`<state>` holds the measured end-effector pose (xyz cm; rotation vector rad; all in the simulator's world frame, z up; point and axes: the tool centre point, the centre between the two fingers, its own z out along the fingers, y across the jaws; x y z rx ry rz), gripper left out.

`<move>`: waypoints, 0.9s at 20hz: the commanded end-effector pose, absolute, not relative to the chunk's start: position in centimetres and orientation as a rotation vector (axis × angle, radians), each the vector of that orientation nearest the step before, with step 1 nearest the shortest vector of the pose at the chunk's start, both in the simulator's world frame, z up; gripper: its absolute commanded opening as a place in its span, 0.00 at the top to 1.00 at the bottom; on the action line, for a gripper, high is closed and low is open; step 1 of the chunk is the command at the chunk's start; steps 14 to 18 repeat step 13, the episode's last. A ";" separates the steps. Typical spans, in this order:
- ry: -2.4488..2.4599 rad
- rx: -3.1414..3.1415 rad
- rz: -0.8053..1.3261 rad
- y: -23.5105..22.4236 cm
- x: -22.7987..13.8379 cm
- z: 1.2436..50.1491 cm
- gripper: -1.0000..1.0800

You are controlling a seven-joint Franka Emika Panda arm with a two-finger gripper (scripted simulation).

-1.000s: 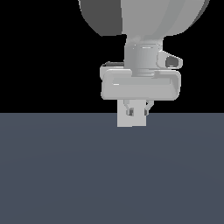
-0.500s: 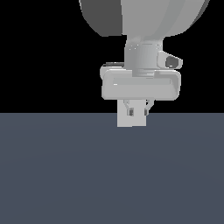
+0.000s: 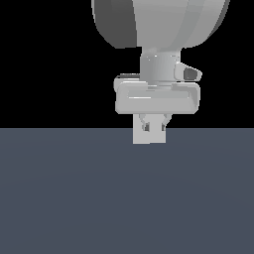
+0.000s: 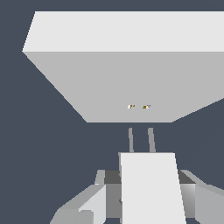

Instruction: Plug the charger into the wall socket.

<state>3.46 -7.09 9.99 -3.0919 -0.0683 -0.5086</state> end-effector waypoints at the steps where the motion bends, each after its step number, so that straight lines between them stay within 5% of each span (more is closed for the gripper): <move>1: -0.068 -3.092 -0.509 -7.1 4.4 10.0 1.00; 18: -0.068 -3.092 -0.509 -7.0 6.8 10.0 1.00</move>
